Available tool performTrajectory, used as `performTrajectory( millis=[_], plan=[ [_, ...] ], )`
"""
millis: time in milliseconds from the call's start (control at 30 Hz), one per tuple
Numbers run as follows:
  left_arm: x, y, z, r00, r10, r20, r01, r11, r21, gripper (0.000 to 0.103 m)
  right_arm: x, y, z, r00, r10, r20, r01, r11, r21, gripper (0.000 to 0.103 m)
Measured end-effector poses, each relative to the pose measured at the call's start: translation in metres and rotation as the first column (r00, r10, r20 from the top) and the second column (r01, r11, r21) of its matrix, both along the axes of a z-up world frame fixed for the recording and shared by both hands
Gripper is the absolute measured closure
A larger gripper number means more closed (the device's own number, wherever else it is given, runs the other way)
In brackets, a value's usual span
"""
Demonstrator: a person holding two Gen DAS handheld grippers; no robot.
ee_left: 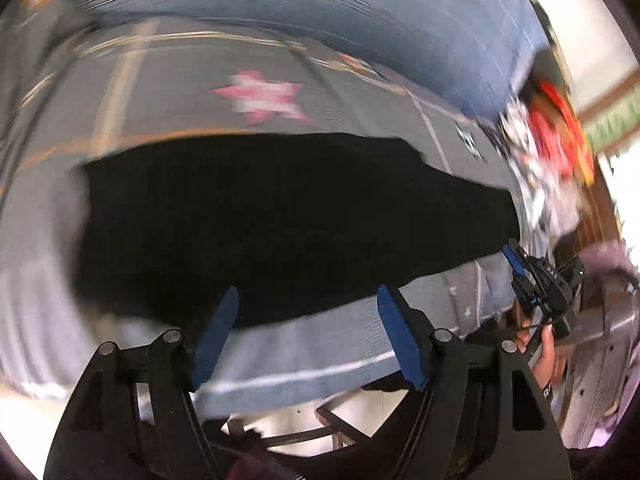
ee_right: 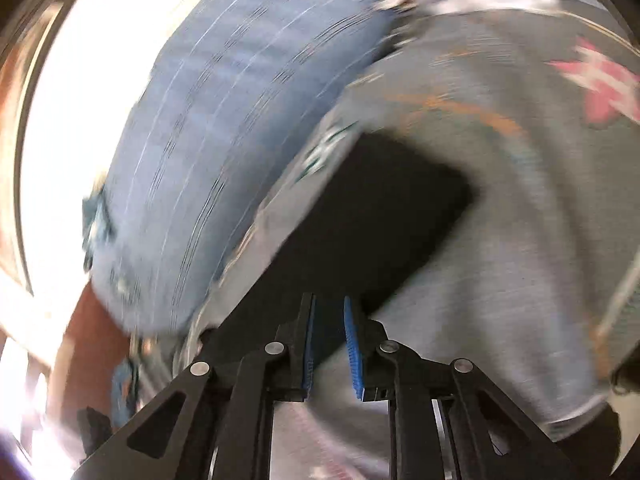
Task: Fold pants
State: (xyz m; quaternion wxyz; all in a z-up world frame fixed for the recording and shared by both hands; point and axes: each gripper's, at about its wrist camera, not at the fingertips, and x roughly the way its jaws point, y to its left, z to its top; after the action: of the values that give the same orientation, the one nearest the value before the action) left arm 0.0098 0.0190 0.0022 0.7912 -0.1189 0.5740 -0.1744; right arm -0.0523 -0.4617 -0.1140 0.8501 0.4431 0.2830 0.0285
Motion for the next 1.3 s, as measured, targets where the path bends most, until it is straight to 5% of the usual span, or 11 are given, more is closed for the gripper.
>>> performTrajectory(
  millis=[133, 300, 500, 700, 767, 900, 1033, 1067, 1133, 1167, 1300],
  plan=[
    [0.038, -0.089, 0.012, 0.986, -0.166, -0.010, 0.166, 0.985, 0.041, 0.031, -0.003, -0.014, -0.016, 0.997, -0.077, -0.005, 0.077, 0.996, 0.040, 0.078],
    [0.083, -0.209, 0.017, 0.935, -0.350, -0.056, 0.353, 0.933, 0.063, 0.031, 0.006, -0.020, -0.026, 0.993, -0.099, 0.067, 0.095, 0.994, 0.056, 0.078],
    [0.126, -0.339, 0.001, 0.878, -0.463, -0.120, 0.476, 0.869, 0.137, 0.031, 0.009, -0.020, -0.030, 0.984, -0.129, 0.121, 0.122, 0.990, 0.065, 0.081],
    [0.161, -0.396, -0.023, 0.840, -0.501, -0.209, 0.531, 0.838, 0.125, 0.031, -0.005, -0.016, -0.033, 0.980, -0.146, 0.137, 0.141, 0.989, 0.049, 0.079],
    [0.164, -0.404, -0.029, 0.825, -0.514, -0.235, 0.548, 0.829, 0.109, 0.019, 0.000, -0.018, -0.033, 0.979, -0.142, 0.145, 0.136, 0.989, 0.050, 0.079],
    [0.154, -0.417, -0.027, 0.729, -0.620, -0.288, 0.629, 0.774, -0.072, 0.016, 0.006, -0.024, -0.033, 0.976, -0.142, 0.164, 0.133, 0.989, 0.064, 0.080],
    [0.141, -0.417, -0.024, 0.722, -0.649, -0.239, 0.660, 0.750, -0.043, 0.018, 0.017, -0.029, -0.032, 0.977, -0.127, 0.169, 0.119, 0.991, 0.057, 0.086],
    [0.140, -0.411, -0.021, 0.729, -0.648, -0.223, 0.653, 0.755, -0.060, 0.021, 0.019, -0.030, -0.032, 0.977, -0.119, 0.175, 0.111, 0.992, 0.055, 0.086],
    [0.141, -0.404, -0.019, 0.746, -0.630, -0.217, 0.628, 0.774, -0.085, 0.070, 0.020, -0.030, -0.030, 0.979, -0.098, 0.180, 0.090, 0.995, 0.049, 0.091],
    [0.141, -0.400, -0.019, 0.750, -0.623, -0.223, 0.620, 0.779, -0.094, 0.081, 0.019, -0.030, -0.026, 0.979, -0.085, 0.185, 0.080, 0.996, 0.035, 0.092],
    [0.141, -0.372, -0.005, 0.782, -0.593, -0.193, 0.569, 0.805, -0.170, 0.091, 0.013, -0.021, -0.001, 0.976, -0.037, 0.216, 0.049, 0.998, -0.050, 0.093]
  ],
)
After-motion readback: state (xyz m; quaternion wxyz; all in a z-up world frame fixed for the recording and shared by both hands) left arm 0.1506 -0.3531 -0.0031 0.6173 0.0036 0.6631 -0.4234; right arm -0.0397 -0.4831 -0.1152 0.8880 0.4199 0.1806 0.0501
